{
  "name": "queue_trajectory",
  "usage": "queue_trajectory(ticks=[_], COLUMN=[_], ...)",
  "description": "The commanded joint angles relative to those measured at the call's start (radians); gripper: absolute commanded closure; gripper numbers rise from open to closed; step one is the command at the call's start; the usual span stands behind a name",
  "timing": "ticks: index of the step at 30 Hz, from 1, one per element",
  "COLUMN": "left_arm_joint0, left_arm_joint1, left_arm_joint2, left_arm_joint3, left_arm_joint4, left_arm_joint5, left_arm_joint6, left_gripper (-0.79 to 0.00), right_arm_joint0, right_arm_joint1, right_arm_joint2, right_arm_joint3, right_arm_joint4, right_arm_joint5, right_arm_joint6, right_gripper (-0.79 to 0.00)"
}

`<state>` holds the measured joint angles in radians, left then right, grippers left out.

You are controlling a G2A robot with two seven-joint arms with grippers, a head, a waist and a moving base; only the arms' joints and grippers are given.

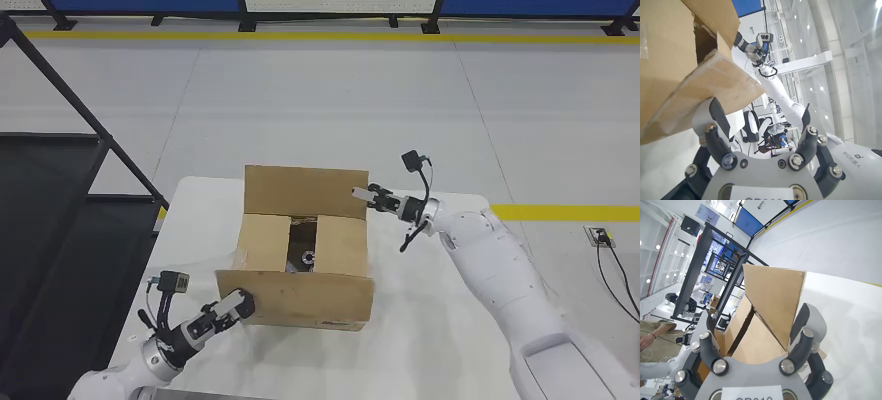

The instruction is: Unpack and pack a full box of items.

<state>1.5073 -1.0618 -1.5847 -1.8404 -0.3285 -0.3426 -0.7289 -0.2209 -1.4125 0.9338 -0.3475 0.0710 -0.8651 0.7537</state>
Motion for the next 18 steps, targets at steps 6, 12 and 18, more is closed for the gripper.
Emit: queue_trajectory(ticks=[6, 12, 18], left_arm_joint0=[-0.026, -0.047, -0.066], left_arm_joint1=[-0.005, -0.012, -0.016], left_arm_joint2=[0.034, 0.076, 0.104], left_arm_joint3=[0.005, 0.005, 0.011], left_arm_joint4=[0.08, 0.132, 0.158], left_arm_joint5=[0.033, 0.069, 0.088], left_arm_joint6=[0.091, 0.155, 0.185], left_gripper=[-0.785, -0.785, -0.785], right_arm_joint0=[-0.008, -0.059, -0.11], right_arm_joint1=[0.02, 0.069, 0.134], right_arm_joint2=[0.012, -0.019, -0.023], right_arm_joint3=[-0.075, -0.277, -0.472], right_arm_joint4=[0.075, 0.127, 0.232], right_arm_joint5=[-0.059, 0.006, 0.187], right_arm_joint6=[0.142, 0.207, 0.389], right_gripper=[-0.785, -0.785, -0.785])
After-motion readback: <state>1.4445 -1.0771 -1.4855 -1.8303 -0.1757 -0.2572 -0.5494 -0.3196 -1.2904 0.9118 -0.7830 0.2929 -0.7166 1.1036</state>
